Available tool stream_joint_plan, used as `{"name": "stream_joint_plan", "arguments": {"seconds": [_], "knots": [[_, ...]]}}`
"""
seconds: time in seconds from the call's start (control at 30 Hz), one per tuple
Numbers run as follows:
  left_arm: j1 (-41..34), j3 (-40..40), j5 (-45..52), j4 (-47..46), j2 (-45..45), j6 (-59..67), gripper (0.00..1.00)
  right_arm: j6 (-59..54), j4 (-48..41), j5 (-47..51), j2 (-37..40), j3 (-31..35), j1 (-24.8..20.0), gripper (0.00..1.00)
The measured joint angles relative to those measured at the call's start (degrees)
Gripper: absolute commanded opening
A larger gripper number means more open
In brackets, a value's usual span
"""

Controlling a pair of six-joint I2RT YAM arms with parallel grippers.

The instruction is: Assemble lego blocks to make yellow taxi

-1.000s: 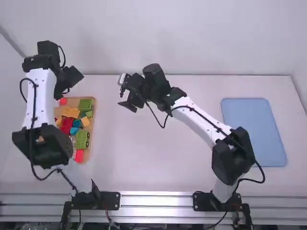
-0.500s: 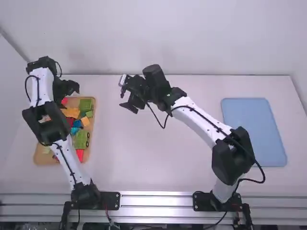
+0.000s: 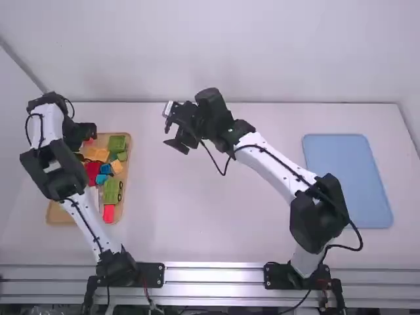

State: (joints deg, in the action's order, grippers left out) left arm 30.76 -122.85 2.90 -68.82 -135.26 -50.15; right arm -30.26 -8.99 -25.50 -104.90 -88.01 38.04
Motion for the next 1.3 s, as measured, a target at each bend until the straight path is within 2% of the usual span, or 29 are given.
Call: {"name": "stream_joint_plan", "arguments": {"seconds": [0.03,0.07,0.1,0.4,0.47,0.57,0.77,0.83,1.03,1.17,1.3], "knots": [[-0.33,0.68,-0.20,0.61,0.00,0.07,0.99,-0.02,0.04,-0.02,0.00,0.00,0.00,0.98],[-0.98,2.14,-0.57,2.21,0.00,0.28,0.93,-0.13,0.02,0.09,0.00,0.00,0.00,0.98],[-1.20,2.73,-0.61,2.97,0.00,0.48,0.91,-0.07,0.04,0.11,0.00,0.00,0.00,0.98],[-1.95,9.42,-2.34,9.42,0.02,1.51,0.89,1.29,1.16,0.13,0.00,0.00,0.02,0.98],[-1.95,11.10,-2.69,11.39,0.00,1.55,0.81,1.38,1.16,0.15,0.00,0.00,0.11,0.98],[-1.95,12.31,-2.73,12.70,0.04,1.70,0.75,1.42,1.20,0.17,0.00,0.00,0.26,0.98],[-1.95,12.28,-2.69,13.00,0.07,1.68,0.75,1.38,1.14,0.15,0.00,0.00,0.42,0.98],[-1.95,12.28,-2.29,12.98,0.07,1.70,0.83,1.38,1.14,0.15,0.00,0.00,0.42,0.98],[-1.73,11.41,0.31,10.54,0.07,1.68,0.82,1.44,1.11,0.17,0.00,0.00,0.42,0.98],[-1.73,7.23,0.66,5.42,0.07,1.70,0.82,1.46,1.09,0.20,0.00,0.00,0.42,0.98],[-1.88,3.74,-0.24,4.85,0.07,1.73,0.79,1.51,1.09,0.20,0.00,0.00,0.42,0.98]]}}
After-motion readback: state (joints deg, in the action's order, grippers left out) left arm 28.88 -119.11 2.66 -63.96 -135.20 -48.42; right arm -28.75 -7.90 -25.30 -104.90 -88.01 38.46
